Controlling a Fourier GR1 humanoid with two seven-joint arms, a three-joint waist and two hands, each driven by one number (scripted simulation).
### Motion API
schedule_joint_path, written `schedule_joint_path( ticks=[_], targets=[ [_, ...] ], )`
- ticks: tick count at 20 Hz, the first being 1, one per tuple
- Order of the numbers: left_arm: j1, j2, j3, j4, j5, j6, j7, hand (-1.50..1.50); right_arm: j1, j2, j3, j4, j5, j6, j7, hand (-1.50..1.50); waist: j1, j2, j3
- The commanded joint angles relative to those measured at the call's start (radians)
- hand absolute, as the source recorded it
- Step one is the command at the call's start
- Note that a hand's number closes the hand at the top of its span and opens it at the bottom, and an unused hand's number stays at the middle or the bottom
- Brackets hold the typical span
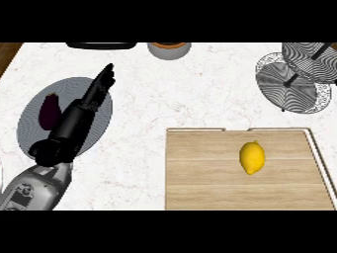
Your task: Pick the lemon from the tray and place it in the tiered basket
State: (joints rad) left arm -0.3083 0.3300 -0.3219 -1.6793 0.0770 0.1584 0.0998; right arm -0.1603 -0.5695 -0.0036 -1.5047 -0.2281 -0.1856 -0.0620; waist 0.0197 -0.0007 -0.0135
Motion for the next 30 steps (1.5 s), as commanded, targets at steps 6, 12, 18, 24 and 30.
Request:
schedule_joint_path(
  ticks=[6, 12, 18, 24, 30],
  targets=[
    [0.325, 0.133, 0.21, 0.203, 0.078, 0.047, 0.101, 0.0, 0.222, 0.285, -0.028, 0.034, -0.207, -0.005, -0.114, 1.5, 0.006, 0.007, 0.019],
    [0.374, 0.099, 0.212, 0.251, 0.125, 0.005, 0.056, 0.0, 0.325, 0.353, 0.049, -0.006, 0.213, -0.397, -0.341, -1.5, -0.021, 0.004, 0.006],
    [0.355, 0.14, 0.243, 0.239, 0.141, -0.022, 0.071, 0.0, 0.464, 0.156, 0.101, 0.113, 0.523, -0.553, -0.022, -1.5, 0.002, 0.017, -0.004],
    [0.362, 0.145, 0.242, 0.236, 0.148, -0.048, 0.053, 0.0, 0.458, 0.08, 0.233, 0.015, 0.645, -0.366, 0.343, -1.5, 0.037, 0.017, -0.004],
    [0.354, 0.152, 0.254, 0.272, 0.161, -0.078, 0.049, 0.0, 0.296, 0.045, 0.326, -0.174, 0.786, -0.175, 0.768, -1.5, 0.034, 0.008, 0.0]
  ],
)
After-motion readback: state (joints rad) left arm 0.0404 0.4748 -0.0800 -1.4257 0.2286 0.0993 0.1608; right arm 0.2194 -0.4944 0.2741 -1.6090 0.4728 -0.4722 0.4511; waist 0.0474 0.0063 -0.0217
